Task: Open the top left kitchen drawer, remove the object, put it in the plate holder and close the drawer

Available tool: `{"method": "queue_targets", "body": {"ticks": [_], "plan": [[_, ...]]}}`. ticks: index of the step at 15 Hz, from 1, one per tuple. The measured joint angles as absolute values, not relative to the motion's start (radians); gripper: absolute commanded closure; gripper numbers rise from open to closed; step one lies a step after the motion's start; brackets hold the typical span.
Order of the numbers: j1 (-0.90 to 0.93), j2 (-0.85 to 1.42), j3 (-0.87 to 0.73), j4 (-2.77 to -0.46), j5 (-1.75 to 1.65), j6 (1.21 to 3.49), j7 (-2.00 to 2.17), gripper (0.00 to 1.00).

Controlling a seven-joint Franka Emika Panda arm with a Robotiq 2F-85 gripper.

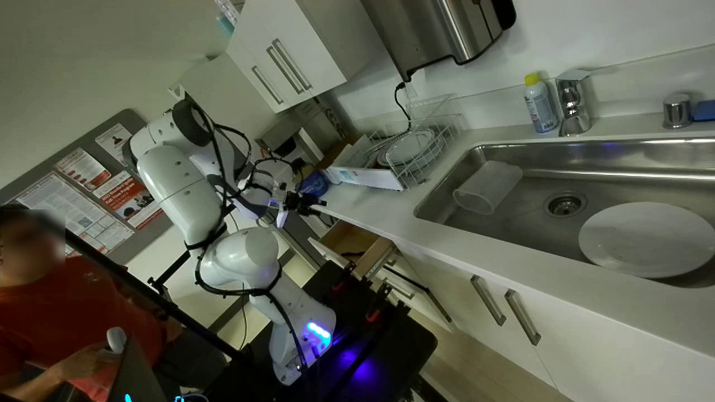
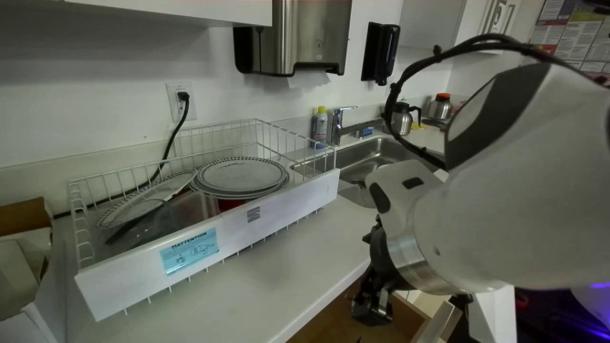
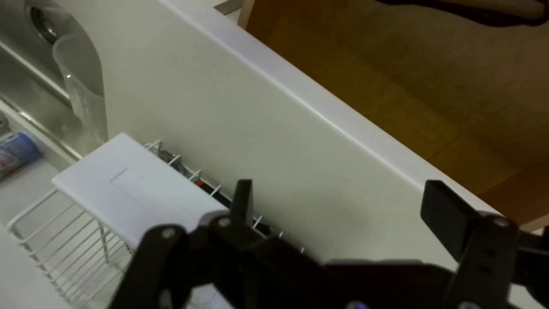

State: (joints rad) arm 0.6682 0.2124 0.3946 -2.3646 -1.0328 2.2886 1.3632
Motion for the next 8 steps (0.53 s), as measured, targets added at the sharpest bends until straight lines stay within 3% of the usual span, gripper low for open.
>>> {"method": "queue_targets", "body": {"ticks": [5, 8], "plan": [[0.575, 0.265, 0.389, -2.404, -1.029, 2.566, 1.362, 0.0], [0.566, 0.3, 0.389, -2.408, -1.024, 2.622, 1.362, 0.0]]}}
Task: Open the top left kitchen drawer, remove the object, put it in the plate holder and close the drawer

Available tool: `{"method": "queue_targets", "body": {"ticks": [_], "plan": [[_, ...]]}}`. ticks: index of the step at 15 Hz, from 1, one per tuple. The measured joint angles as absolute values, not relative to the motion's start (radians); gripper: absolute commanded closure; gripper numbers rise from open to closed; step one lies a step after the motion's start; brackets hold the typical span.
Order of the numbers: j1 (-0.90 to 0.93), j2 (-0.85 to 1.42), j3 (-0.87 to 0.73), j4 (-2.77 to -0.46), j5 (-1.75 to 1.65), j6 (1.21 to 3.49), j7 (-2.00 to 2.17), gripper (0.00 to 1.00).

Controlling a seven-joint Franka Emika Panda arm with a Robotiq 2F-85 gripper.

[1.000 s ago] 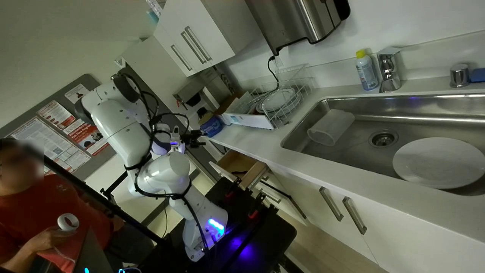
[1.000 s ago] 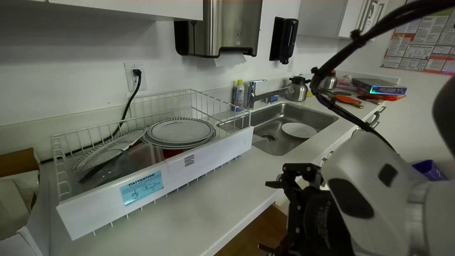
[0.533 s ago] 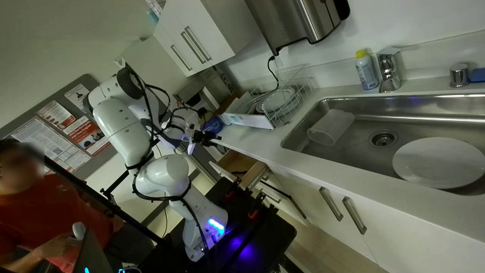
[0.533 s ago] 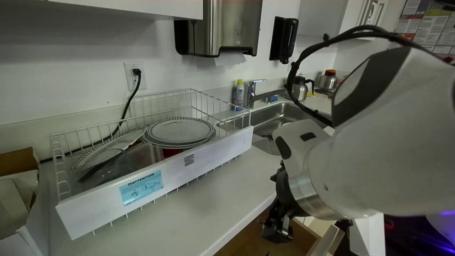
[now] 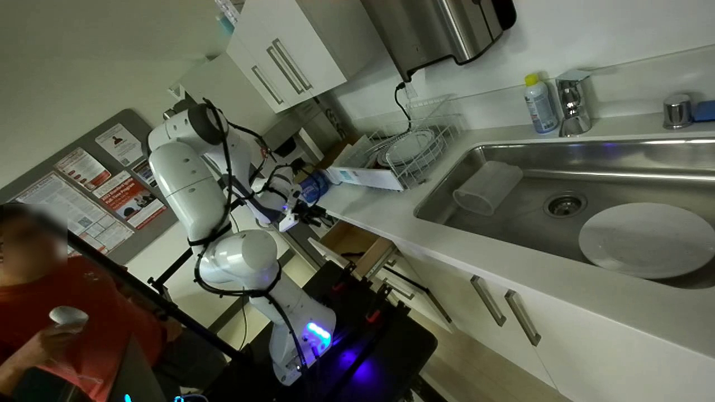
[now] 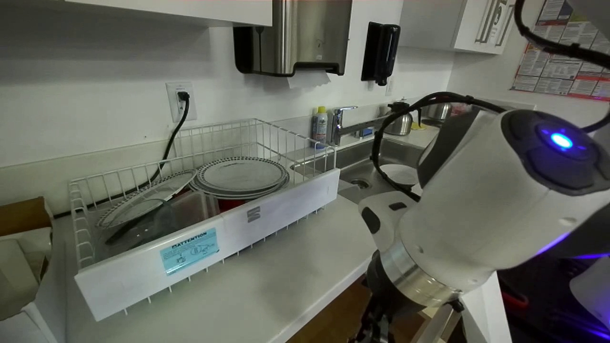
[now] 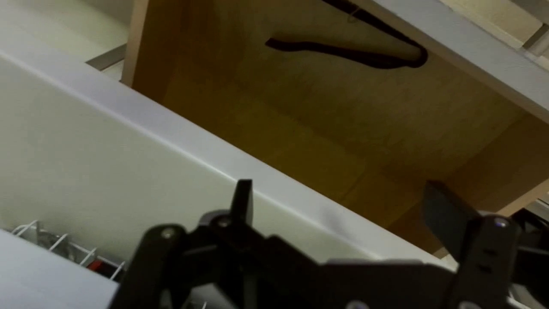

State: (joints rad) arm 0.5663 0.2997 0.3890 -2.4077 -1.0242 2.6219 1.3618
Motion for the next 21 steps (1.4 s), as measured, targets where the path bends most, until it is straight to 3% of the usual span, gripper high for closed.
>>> {"method": "queue_targets", "body": {"ticks": [11, 21], "plan": [[0.559, 0.362, 0.388, -2.399, -0.774, 2.642, 1.325, 0.0], [0.541, 0.546, 0.266, -2.342, -0.684, 2.898, 1.32, 0.0]]}}
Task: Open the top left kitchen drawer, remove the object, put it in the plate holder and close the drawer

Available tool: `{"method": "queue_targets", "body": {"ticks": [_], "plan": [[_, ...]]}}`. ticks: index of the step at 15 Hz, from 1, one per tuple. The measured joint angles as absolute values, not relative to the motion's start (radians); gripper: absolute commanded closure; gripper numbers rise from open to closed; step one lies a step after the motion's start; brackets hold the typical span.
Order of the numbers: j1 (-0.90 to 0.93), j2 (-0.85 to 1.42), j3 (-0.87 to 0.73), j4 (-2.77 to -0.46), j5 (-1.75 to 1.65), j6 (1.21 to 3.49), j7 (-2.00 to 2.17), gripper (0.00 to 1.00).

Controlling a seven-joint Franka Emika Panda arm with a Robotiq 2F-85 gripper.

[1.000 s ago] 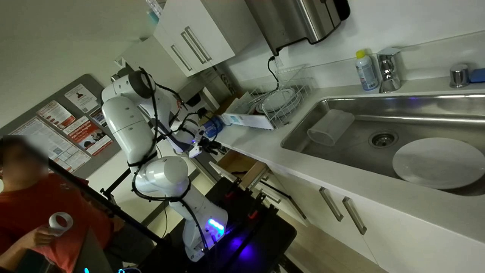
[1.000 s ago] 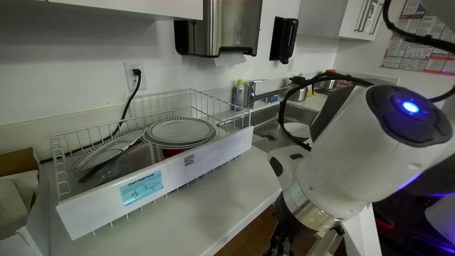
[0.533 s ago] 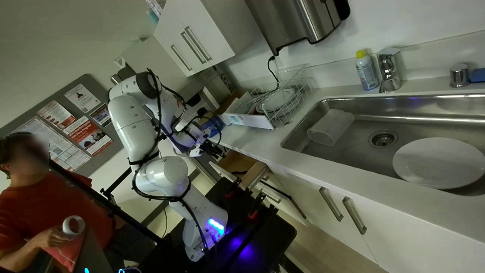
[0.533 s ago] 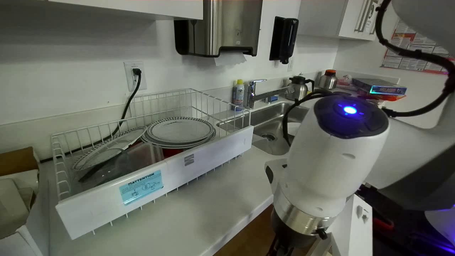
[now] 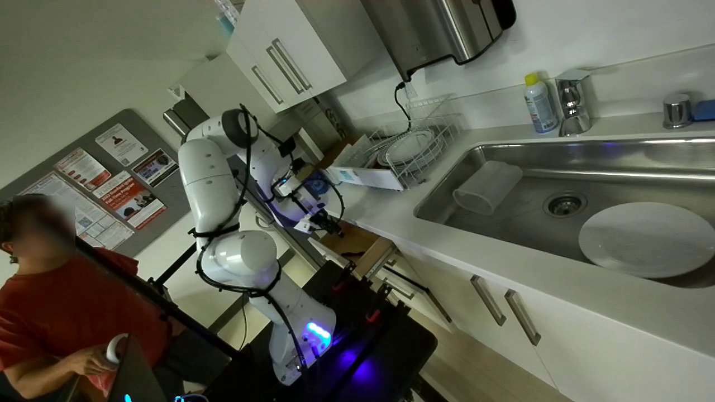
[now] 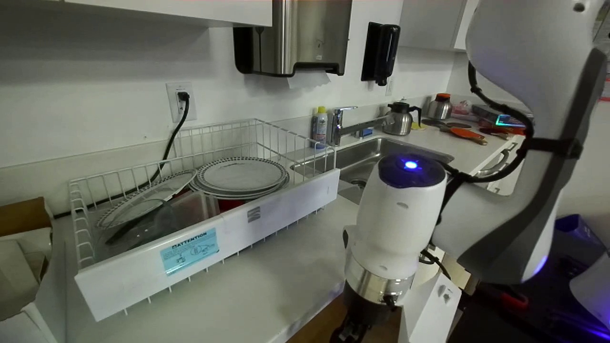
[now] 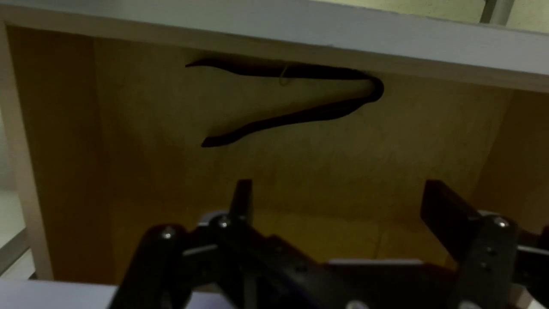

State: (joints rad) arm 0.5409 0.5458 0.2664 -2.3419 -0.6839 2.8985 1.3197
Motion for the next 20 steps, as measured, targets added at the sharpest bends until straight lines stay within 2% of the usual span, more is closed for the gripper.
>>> {"method": "queue_targets", "body": {"ticks": [8, 14, 20], "plan": [[0.56, 0.713, 0.211, -2.262, -0.65, 2.962, 1.396, 0.0], [0.619, 0.73, 0.183, -2.25, -0.586, 2.978, 1.38, 0.0], [0.7, 0.738, 0.116, -2.25, -0.312, 2.978, 1.205, 0.0]]}}
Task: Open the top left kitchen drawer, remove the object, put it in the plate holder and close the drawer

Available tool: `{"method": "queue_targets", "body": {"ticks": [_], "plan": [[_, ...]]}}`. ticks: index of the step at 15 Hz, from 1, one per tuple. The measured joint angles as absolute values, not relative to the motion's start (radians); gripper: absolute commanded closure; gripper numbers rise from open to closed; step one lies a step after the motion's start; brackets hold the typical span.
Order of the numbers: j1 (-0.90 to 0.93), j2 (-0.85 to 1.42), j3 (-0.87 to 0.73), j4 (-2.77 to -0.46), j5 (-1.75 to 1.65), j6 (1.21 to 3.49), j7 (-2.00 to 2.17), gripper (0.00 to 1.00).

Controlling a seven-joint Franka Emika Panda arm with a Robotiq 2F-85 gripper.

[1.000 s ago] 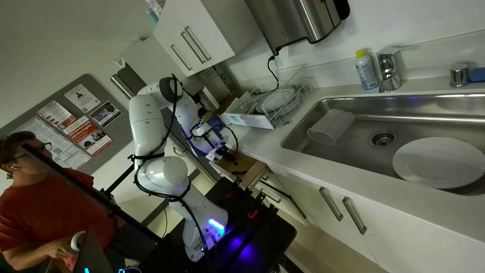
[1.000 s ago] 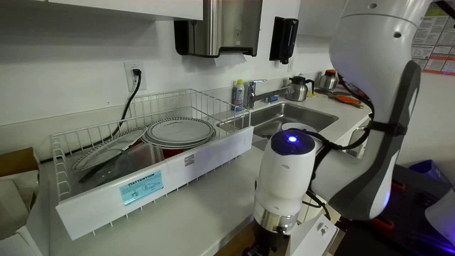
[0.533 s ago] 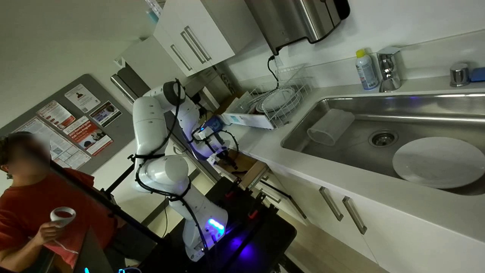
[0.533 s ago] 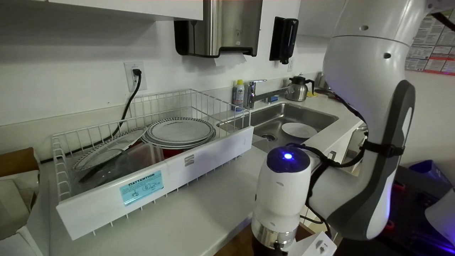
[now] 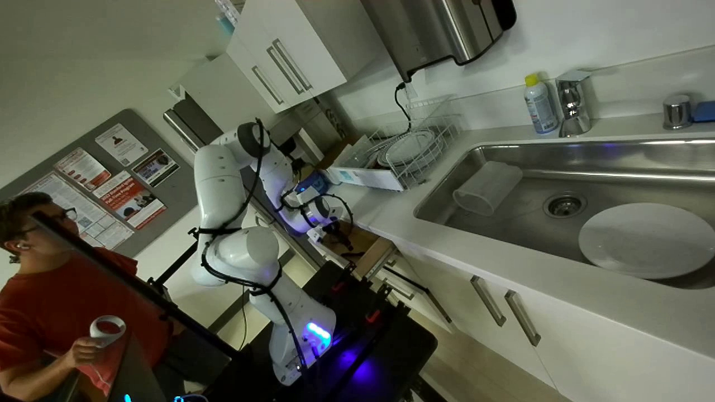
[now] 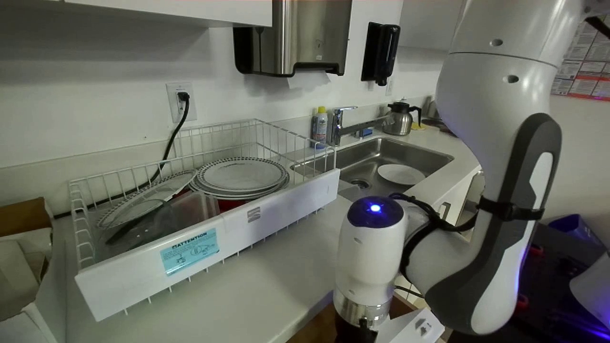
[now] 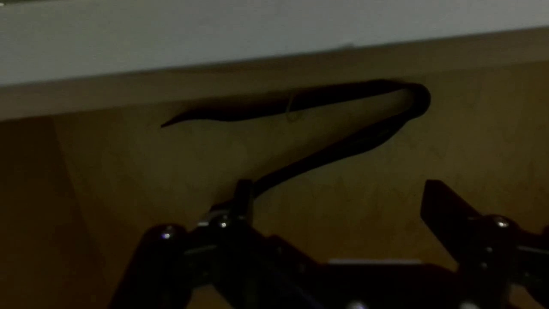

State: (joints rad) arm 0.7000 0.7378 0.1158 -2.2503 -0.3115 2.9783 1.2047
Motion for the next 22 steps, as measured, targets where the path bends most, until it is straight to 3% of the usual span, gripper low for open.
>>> {"method": "queue_targets", "body": {"ticks": [13, 14, 15, 22], "plan": [[0.756, 0.881, 0.071, -2.214, 0.015, 3.112, 0.971, 0.0], [0.759, 0.895, 0.068, -2.206, 0.031, 3.125, 0.953, 0.25], [0.76, 0.908, 0.067, -2.197, 0.047, 3.133, 0.934, 0.26], [0.771, 0.914, 0.069, -2.164, 0.127, 3.144, 0.841, 0.81]]}}
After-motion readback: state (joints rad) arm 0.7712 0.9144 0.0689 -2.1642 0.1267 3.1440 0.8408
